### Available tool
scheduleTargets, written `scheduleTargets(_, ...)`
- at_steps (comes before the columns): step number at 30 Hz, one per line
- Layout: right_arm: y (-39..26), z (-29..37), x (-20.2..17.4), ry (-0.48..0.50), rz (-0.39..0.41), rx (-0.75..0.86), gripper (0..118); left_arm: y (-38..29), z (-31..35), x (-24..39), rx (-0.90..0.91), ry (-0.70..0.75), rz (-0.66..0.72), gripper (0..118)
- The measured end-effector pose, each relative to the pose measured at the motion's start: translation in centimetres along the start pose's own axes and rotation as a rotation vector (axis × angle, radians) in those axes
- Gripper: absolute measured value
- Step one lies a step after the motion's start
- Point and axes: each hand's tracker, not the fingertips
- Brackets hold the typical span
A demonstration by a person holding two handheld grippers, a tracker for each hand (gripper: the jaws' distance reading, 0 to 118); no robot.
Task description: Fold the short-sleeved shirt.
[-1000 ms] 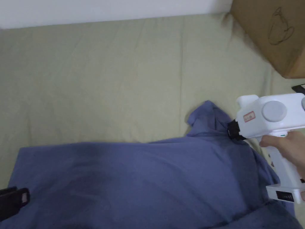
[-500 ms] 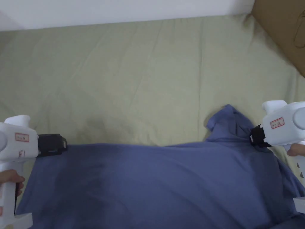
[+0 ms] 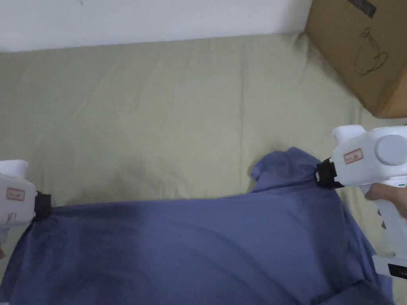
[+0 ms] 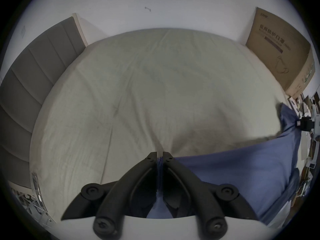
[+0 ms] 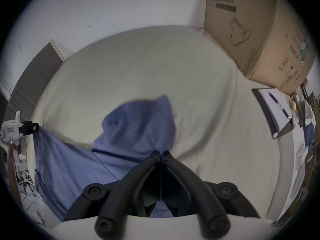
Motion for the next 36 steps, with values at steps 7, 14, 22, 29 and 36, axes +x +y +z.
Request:
scheduleTargets(7, -2.4, 9.6, 0.0, 0.016, 0.053, 0.111, 0, -3.2, 9.8, -1.5, 0.141, -0.049, 0.024, 3)
scheduleTargets(14, -11.0, 17.6, -1.0, 0.033, 0.093, 0.146, 0, -11.5, 16.6, -2.2, 0.184, -0.048, 0.021, 3)
scheduleTargets(22, -23.4, 15.2, -0.7, 0.051, 0.009, -0.059, 0, -23.5, 15.3, -2.8, 0.017, -0.032, 0.064, 3)
scheduleTargets(29, -29.2, 11.0, -0.5, 0.02, -0.107, -0.035, 15, -28.7, 13.1, -3.3, -0.006, -0.025, 0.119, 10)
scheduleTargets(36, -28.0, 14.7, -2.0, -0.076, 0.005, 0.103, 82, -27.5, 16.3, -4.6, 0.102, -0.02, 0.227, 100)
